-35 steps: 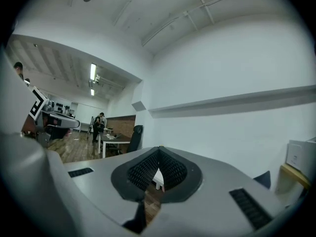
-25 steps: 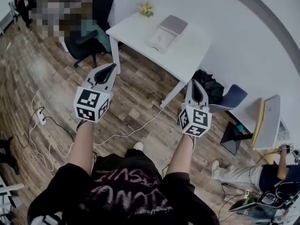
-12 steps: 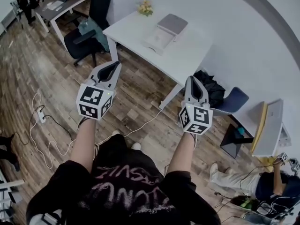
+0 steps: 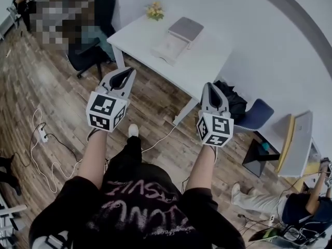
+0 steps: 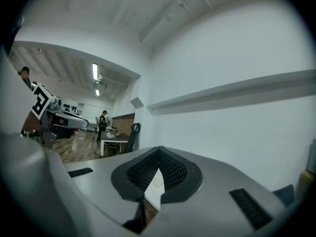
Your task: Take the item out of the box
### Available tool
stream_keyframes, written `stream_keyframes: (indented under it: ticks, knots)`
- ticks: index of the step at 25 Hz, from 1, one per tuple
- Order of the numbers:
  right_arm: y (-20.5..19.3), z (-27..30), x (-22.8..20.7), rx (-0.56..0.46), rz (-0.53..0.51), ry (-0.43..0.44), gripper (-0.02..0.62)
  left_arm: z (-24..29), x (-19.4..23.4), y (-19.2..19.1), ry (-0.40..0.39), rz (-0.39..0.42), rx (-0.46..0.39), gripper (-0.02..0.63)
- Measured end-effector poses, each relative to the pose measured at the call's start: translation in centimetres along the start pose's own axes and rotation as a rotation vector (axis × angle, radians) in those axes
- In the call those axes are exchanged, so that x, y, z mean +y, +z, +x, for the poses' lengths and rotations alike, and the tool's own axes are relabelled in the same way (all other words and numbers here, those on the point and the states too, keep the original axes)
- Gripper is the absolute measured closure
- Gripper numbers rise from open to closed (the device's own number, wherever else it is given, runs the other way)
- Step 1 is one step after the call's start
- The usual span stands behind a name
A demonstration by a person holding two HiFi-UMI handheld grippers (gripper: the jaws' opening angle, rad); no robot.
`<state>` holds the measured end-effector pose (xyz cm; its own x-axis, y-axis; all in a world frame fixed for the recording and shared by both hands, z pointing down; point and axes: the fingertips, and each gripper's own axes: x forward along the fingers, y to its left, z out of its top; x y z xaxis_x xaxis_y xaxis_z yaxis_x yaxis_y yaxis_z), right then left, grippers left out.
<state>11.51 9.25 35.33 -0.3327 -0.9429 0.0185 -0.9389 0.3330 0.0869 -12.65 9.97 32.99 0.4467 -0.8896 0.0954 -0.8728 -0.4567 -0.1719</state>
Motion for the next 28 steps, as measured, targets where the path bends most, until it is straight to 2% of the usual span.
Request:
stream_keyframes:
  ticks: [6, 17, 28]
  knots:
    - [-0.8, 3.5, -1.3, 0.026, -0.002, -0.011, 0.586, 3.3, 1.9, -0.6, 0.004, -0.014, -0.001, 0.604]
    - [-2.4, 12.4, -3.2, 0.070, 0.015, -0.067, 0.586, 12.7, 7.2, -3.5, -0.065, -0.034, 0.059, 0.604]
    - [0.1, 22.3, -5.5, 0.061, 0.028, -0.170, 0.585, 22.5, 13.3, -2.6, -0.171, -0.046, 0.029, 0.604]
